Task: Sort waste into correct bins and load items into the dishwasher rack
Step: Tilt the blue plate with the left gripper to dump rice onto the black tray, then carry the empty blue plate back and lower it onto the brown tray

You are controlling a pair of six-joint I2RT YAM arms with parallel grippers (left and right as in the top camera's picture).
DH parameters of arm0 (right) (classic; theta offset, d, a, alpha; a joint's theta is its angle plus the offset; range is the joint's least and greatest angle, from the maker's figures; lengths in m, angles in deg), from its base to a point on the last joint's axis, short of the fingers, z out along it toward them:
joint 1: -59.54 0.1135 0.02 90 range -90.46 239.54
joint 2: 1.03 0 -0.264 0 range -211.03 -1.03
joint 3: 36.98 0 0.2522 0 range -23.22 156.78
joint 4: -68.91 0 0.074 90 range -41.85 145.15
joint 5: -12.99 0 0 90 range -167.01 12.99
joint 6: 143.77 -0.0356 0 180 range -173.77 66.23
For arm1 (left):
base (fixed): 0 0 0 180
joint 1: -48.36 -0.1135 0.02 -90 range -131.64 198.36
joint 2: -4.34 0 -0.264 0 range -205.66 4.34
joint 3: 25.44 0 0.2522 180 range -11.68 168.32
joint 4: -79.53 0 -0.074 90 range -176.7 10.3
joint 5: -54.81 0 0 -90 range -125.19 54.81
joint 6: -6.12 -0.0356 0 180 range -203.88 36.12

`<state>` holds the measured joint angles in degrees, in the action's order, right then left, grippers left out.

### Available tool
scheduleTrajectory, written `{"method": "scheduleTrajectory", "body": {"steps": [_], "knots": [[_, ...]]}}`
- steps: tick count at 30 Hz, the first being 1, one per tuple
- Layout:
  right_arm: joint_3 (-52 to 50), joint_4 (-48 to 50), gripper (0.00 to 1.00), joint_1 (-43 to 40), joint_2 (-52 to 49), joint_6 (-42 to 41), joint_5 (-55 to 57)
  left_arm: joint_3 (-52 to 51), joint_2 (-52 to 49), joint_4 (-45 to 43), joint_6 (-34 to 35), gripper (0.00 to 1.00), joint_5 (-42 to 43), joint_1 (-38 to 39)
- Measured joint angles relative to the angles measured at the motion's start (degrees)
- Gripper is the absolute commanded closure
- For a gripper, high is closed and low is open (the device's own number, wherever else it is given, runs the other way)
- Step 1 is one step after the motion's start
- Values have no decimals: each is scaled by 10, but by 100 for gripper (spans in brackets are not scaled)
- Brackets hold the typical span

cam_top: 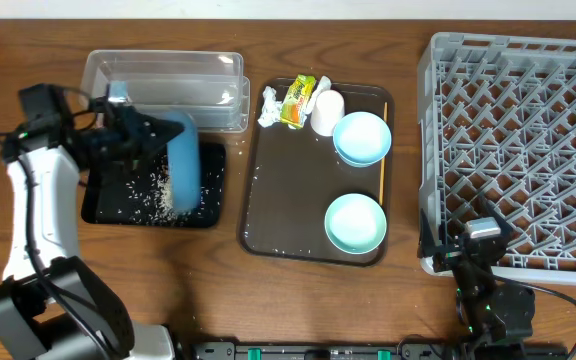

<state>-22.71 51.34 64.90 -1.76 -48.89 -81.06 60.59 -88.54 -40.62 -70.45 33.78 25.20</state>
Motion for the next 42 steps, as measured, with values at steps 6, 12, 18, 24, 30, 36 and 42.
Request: {"method": "scheduleTrajectory", "body": {"steps": [6,12,18,24,30,36,42], "knots": [[0,0,1,0,0,0,0,-26,0,0,-42,94,76,-50],[0,0,1,0,0,0,0,-56,0,0,-91,94,137,-78],[0,0,1,0,0,0,0,-65,0,0,-123,94,174,-103],[0,0,1,0,0,0,0,-66,0,28,-131,94,183,-123],[0,0,1,0,0,0,0,-67,0,0,-143,94,184,-123],[0,0,1,0,0,0,0,-67,0,-27,-134,94,184,-124],[0,0,1,0,0,0,0,-68,7,7,-135,94,186,-122]]}}
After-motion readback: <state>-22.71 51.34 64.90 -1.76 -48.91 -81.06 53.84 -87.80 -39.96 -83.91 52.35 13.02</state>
